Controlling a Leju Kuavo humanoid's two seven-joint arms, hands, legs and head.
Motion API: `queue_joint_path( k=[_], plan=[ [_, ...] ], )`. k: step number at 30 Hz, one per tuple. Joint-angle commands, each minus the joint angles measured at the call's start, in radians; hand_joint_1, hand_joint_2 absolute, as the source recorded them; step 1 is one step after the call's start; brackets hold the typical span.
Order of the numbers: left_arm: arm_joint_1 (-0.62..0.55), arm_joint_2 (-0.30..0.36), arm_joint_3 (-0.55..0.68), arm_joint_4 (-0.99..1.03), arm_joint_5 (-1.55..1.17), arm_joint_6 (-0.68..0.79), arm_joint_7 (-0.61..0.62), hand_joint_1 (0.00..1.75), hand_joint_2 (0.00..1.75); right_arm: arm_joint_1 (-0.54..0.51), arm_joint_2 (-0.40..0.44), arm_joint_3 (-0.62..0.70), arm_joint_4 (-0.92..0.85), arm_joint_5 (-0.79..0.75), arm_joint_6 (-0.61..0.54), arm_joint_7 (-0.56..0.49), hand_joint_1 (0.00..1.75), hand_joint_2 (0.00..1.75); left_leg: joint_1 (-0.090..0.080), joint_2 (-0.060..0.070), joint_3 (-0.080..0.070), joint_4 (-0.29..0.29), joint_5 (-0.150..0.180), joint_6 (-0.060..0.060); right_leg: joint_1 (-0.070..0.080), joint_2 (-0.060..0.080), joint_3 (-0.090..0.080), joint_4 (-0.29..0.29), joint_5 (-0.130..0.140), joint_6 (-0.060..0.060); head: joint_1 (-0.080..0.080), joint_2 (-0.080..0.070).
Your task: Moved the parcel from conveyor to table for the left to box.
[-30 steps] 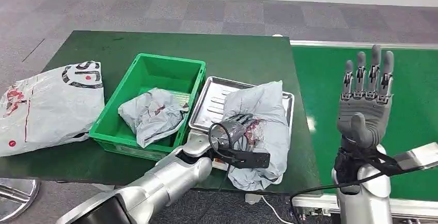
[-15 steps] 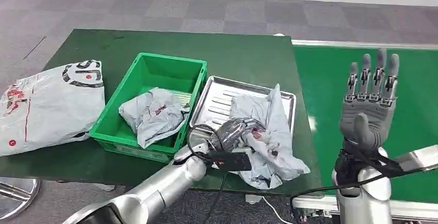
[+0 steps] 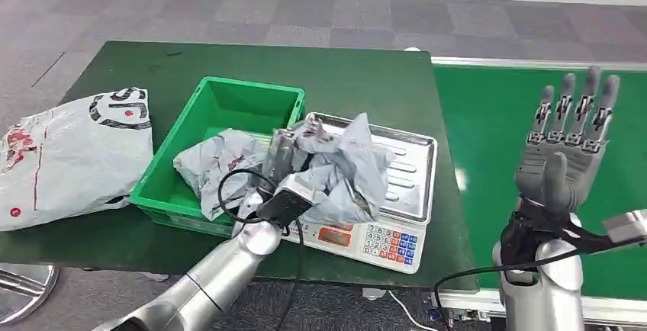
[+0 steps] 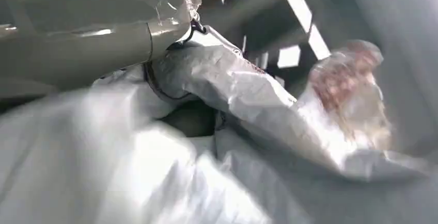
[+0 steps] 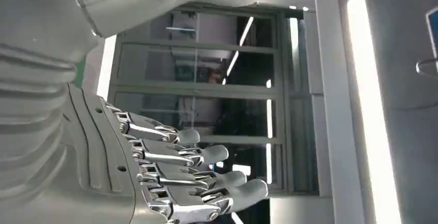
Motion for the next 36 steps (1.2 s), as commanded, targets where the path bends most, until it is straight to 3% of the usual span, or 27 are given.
queue_joint_path(
  k=[1, 3, 4, 6, 9, 12, 17, 18, 19, 21, 24, 31, 36],
  plan=[
    [0.004, 0.065, 0.126, -0.142, -0.134, 0.063, 0.000, 1.75, 1.75, -0.028, -0.016, 0.023, 0.057, -0.005, -0.013, 0.000, 0.00, 1.75, 0.002, 0.001, 0.003, -0.001, -0.001, -0.004, 0.001, 0.005, 0.003, -0.002, 0.000, 0.000, 0.000, 0.000],
    [0.036, 0.012, 0.309, -0.183, -0.328, 0.063, 0.000, 1.75, 1.75, -0.020, -0.017, 0.029, 0.053, -0.006, -0.025, -0.001, 0.00, 1.75, 0.002, 0.003, 0.002, 0.000, -0.001, -0.003, 0.001, 0.006, 0.001, -0.001, 0.000, 0.000, 0.000, 0.000],
    [0.036, 0.007, 0.336, -0.182, -0.352, 0.063, 0.000, 1.75, 1.75, -0.017, -0.018, 0.031, 0.052, -0.006, -0.027, -0.001, 0.00, 1.75, 0.001, 0.002, 0.000, 0.001, -0.001, -0.002, 0.001, 0.004, 0.000, 0.000, 0.000, 0.000, 0.000, 0.000],
    [0.008, -0.031, 0.564, -0.190, -0.519, 0.063, 0.000, 1.75, 1.75, 0.005, -0.017, 0.036, 0.039, -0.003, -0.040, -0.010, 0.00, 1.75, 0.002, 0.002, 0.000, 0.001, -0.001, -0.002, 0.001, 0.005, 0.000, 0.000, 0.000, 0.000, 0.000, 0.000],
    [-0.019, -0.013, 0.563, -0.166, -0.497, 0.063, 0.000, 1.75, 1.75, 0.005, -0.017, 0.037, 0.036, -0.003, -0.040, -0.010, 0.00, 1.75, 0.002, 0.001, 0.000, 0.001, -0.001, -0.002, 0.001, 0.004, -0.001, 0.000, 0.000, 0.000, 0.000, 0.000],
    [-0.032, -0.052, 0.698, -0.156, -0.605, 0.063, 0.000, 1.75, 1.75, -0.007, -0.018, 0.039, 0.040, -0.001, -0.047, -0.010, 0.00, 1.75, 0.002, 0.003, 0.001, 0.001, -0.001, -0.003, 0.001, 0.006, 0.000, 0.000, 0.000, -0.001, 0.000, 0.000],
    [-0.061, -0.038, 0.724, -0.064, -0.606, 0.063, 0.000, 1.75, 1.75, -0.020, -0.021, 0.035, 0.046, -0.006, -0.052, 0.004, 0.00, 1.75, 0.002, 0.001, 0.001, 0.001, 0.000, -0.004, 0.002, 0.004, 0.000, 0.000, 0.001, -0.001, 0.000, 0.000],
    [-0.146, -0.016, 0.736, 0.183, -0.599, 0.063, 0.000, 1.75, 1.75, -0.019, -0.016, 0.032, 0.042, 0.007, -0.060, 0.002, 0.00, 1.75, 0.003, 0.001, 0.002, 0.000, 0.000, -0.005, 0.002, 0.005, 0.001, -0.001, 0.001, -0.001, 0.000, 0.000],
    [-0.240, 0.013, 0.675, 0.442, -0.650, 0.008, 0.130, 1.75, 1.75, -0.011, -0.016, 0.024, 0.035, 0.013, -0.063, 0.003, 0.00, 1.75, 0.002, 0.001, 0.001, 0.000, 0.000, -0.004, 0.001, 0.004, 0.000, 0.000, 0.001, -0.001, 0.000, 0.000],
    [-0.295, 0.036, 0.617, 0.620, -0.693, -0.163, 0.345, 1.75, 1.75, -0.005, -0.014, 0.012, 0.035, 0.030, -0.045, 0.007, 0.00, 1.75, 0.002, -0.005, 0.004, -0.001, 0.002, -0.004, 0.001, -0.002, 0.004, -0.001, 0.000, -0.001, 0.000, 0.000],
    [-0.263, 0.060, 0.572, 0.677, -0.739, -0.359, 0.524, 1.75, 1.75, -0.007, -0.004, -0.012, 0.055, 0.048, 0.008, 0.018, 0.00, 1.75, 0.002, -0.006, 0.004, -0.001, 0.003, -0.002, 0.001, -0.004, 0.004, -0.001, 0.001, -0.001, 0.000, 0.000],
    [-0.235, 0.069, 0.615, 0.662, -0.696, -0.340, 0.505, 1.75, 1.75, 0.025, 0.019, -0.028, 0.038, 0.067, 0.030, 0.018, 0.00, 1.75, 0.002, 0.004, 0.002, -0.001, 0.002, -0.004, 0.001, 0.007, 0.000, -0.002, 0.004, -0.001, 0.000, 0.000],
    [-0.228, 0.076, 0.743, 0.628, -0.548, -0.286, 0.378, 1.75, 1.75, 0.040, 0.041, -0.039, 0.020, 0.085, 0.038, 0.031, 0.00, 1.75, 0.002, 0.004, 0.002, 0.000, 0.001, -0.004, 0.001, 0.008, 0.000, -0.001, 0.003, -0.001, 0.000, 0.000]
  ],
)
